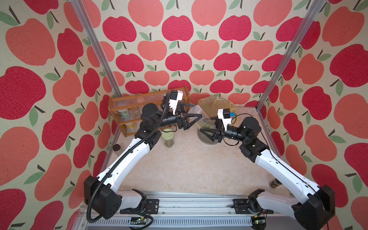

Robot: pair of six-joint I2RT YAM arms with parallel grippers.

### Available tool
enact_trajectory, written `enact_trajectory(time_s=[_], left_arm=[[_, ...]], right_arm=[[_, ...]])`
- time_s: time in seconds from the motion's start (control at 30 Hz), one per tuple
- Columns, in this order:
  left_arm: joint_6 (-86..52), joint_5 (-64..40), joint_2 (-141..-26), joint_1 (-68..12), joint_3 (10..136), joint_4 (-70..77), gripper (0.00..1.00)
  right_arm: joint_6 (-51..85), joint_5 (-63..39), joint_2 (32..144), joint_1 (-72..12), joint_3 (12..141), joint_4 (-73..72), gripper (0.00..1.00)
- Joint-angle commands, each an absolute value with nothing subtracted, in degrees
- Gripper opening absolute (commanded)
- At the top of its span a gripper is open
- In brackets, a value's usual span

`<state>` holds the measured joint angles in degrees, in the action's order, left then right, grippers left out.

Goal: Empty moldy mung beans from jars
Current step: Unscrew the lid from the jar.

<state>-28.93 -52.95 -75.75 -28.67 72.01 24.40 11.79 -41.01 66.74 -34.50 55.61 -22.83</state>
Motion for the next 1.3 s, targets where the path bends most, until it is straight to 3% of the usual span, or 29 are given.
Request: enact_trajectory(time_s=[0.0, 0.53, 1.07, 1.27], left_arm=[[-27.62, -52.47, -75.25, -29.0, 73.06, 24.25, 0.85], [-32.77, -50.59, -77.61, -28.98, 73.3, 28.3, 0.67], [-34.25, -47.78, -77.27, -28.71, 73.65, 26.51, 0.65], [-34.59, -46.42, -77.16, -28.3, 73.82, 25.26, 0.7]], right_arm=[[10.81, -39.48, 65.57, -34.79, 55.55, -23.86, 0.38], [10.27, -36.67, 65.92, -34.8, 54.59, -24.39, 0.38], [7.41, -29.15, 67.24, -35.02, 53.61, -22.85, 0.38], [7.8, -29.64, 67.59, -35.16, 53.87, -22.63, 0.38]])
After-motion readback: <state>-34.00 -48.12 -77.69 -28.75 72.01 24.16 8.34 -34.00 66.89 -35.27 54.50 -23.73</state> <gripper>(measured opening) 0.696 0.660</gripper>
